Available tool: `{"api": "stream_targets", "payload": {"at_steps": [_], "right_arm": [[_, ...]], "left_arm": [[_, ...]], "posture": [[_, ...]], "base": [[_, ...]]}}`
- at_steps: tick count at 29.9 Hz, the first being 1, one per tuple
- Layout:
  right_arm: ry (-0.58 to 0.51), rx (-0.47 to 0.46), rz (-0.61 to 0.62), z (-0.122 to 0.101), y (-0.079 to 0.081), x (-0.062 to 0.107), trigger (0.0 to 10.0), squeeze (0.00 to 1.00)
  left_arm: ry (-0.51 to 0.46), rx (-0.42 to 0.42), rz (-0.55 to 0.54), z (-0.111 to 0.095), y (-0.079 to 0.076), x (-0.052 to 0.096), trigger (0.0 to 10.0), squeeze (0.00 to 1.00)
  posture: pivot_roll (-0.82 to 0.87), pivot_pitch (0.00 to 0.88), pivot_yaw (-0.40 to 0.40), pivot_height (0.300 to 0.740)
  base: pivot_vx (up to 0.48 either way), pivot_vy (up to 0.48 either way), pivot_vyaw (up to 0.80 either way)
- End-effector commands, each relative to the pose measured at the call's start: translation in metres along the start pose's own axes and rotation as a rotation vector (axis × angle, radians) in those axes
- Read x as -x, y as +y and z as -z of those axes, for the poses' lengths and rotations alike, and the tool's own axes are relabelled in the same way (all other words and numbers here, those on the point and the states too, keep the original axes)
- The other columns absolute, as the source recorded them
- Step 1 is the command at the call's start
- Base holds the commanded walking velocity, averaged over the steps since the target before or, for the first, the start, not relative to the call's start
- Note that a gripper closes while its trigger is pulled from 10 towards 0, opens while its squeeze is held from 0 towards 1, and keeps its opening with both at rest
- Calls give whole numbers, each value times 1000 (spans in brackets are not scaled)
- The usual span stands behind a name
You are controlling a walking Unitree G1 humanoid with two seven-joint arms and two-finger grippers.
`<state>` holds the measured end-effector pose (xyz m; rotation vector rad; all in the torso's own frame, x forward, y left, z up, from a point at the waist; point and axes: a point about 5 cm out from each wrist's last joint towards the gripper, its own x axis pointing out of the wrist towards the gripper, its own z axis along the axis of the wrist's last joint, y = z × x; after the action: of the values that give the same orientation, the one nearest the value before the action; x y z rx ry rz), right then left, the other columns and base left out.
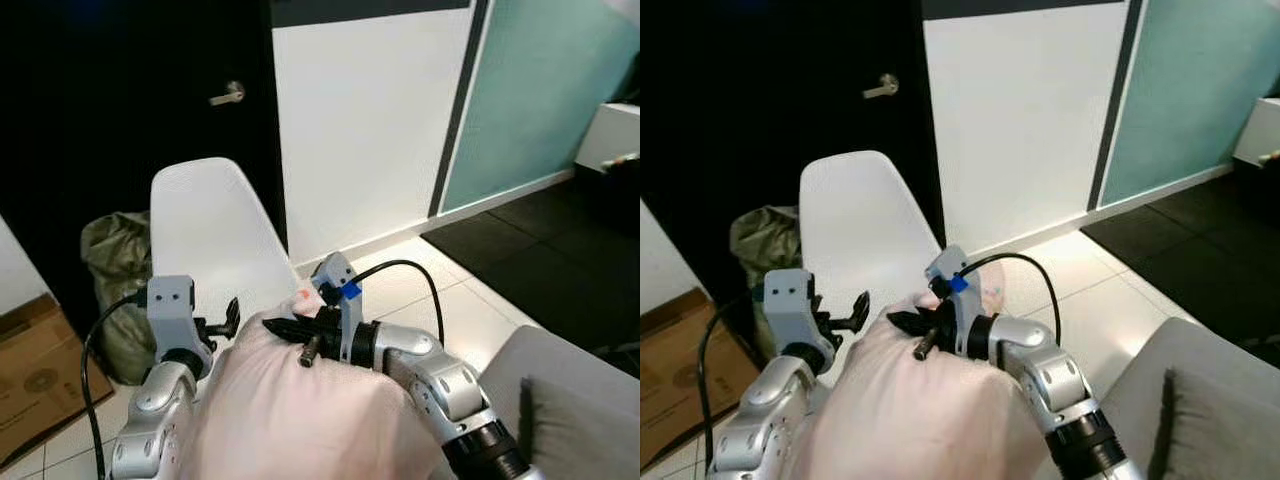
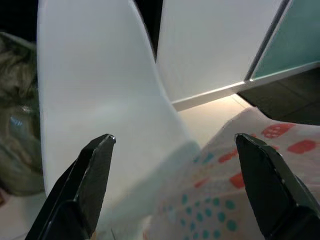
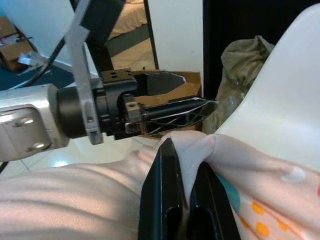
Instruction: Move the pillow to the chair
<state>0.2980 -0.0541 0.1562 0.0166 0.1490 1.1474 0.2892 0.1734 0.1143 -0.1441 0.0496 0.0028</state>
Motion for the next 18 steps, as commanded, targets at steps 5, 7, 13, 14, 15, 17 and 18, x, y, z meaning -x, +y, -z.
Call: {"api": "stream_targets", "payload": {"at_steps": [5,7,13,14,15,17,18], "right_arm": [[-91,84,54,-23,-12,4,10000,0],[-102,78,90,-25,-18,6,10000,0],[-110,88,185,-27,-27,7,10000,0],[-112,95,219,-27,-30,7,10000,0],[-107,91,240,-27,-32,7,10000,0],[-117,73,261,-27,-34,6,10000,0],[-117,73,261,-27,-34,6,10000,0]], "left_arm": [[-3,9,4,-1,1,1,10000,0],[-9,14,7,-3,1,1,10000,0],[-3,4,59,-4,-8,0,10000,0],[1,-1,73,-4,-10,0,10000,0],[4,-8,77,-4,-11,0,10000,0],[3,0,77,-4,-13,-1,10000,0],[3,0,77,-4,-13,-1,10000,0]], "posture": [[-188,0,6,729],[-189,0,6,729],[-190,0,5,729],[-190,0,5,729],[-189,0,5,729],[-190,0,6,729],[-190,0,6,729]], "base": [[0,0,647],[0,0,644],[0,-72,652],[0,-431,681],[0,-469,0],[0,-469,0],[0,-469,0]]}}
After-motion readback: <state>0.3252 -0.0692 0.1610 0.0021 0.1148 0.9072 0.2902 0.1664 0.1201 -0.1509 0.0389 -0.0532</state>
